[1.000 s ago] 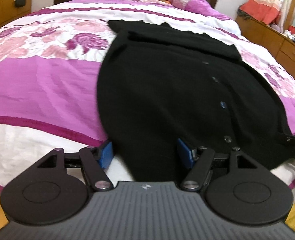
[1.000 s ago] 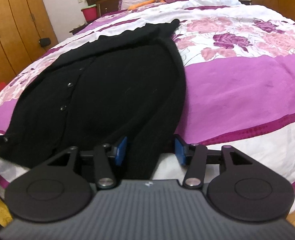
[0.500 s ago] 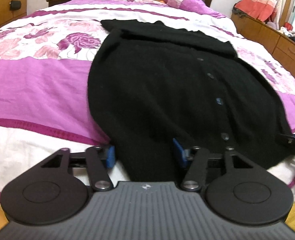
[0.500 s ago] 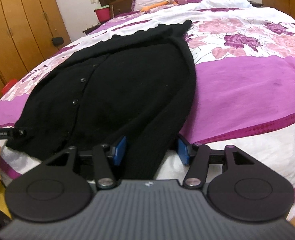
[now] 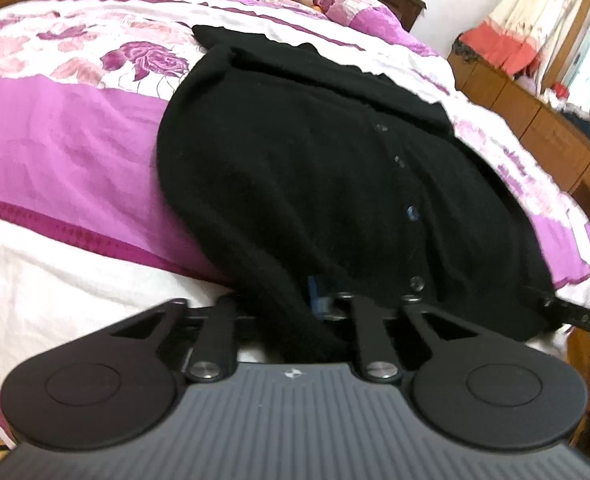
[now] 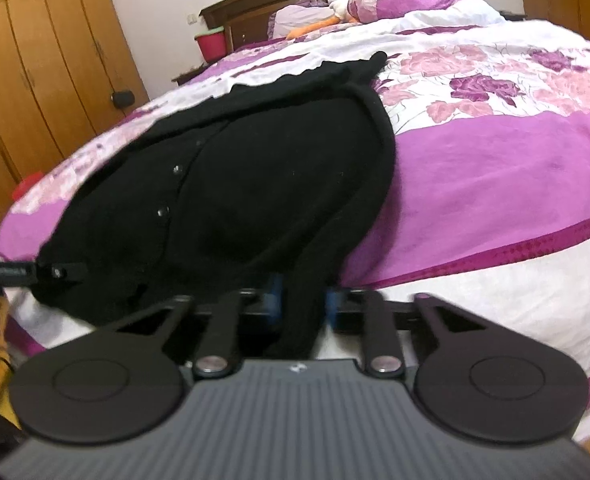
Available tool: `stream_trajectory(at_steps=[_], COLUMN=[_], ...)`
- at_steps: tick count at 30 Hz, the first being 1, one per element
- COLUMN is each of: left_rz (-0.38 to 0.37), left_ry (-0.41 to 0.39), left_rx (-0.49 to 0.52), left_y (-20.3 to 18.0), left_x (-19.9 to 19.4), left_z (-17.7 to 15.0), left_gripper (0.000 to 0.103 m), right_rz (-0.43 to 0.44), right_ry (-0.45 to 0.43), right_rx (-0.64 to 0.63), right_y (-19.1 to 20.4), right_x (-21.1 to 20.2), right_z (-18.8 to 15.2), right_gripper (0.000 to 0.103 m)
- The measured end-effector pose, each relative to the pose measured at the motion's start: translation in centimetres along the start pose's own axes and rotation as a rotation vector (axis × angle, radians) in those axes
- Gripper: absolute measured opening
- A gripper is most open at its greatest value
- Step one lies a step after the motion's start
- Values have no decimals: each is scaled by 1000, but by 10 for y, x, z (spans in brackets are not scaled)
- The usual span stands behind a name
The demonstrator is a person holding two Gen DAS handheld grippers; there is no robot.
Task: Fold small clothes
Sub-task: 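Grasp the hem with the left gripper while the right gripper grasps the hem beside it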
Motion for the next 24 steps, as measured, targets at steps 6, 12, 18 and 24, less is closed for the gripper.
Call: stream_trajectory(at_steps=[6,12,18,24], left_rz=[-98,-130,-118,-115], left_ry=[-78,-180,-264,-354], left_rx=[-35,-36,-63,-63], left_y=[-12,-26,-23,-31], left_x=[-26,-49,-64,-76], left_z=[16,36,72,114], left_gripper=[7,7,7,7], right_rz=[81,132,156,164], right_ry=[-68,-167,-248,-356], right_rx=[60,85,64,38], right_y=[2,7,14,24], right_x=[-14,-32,-41,-48], right_z=[18,44,82,125], right_gripper=[11,10,10,10])
Point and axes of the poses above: each gripper's, at about its wrist camera, not at the fingertips, and x roughly the way its jaws point, y to its left, z to its top, the point moved 8 cm from there along x, roughly the way its jaws point, and after that the axes turned 10 degrees about y, right-handed, at the moved point
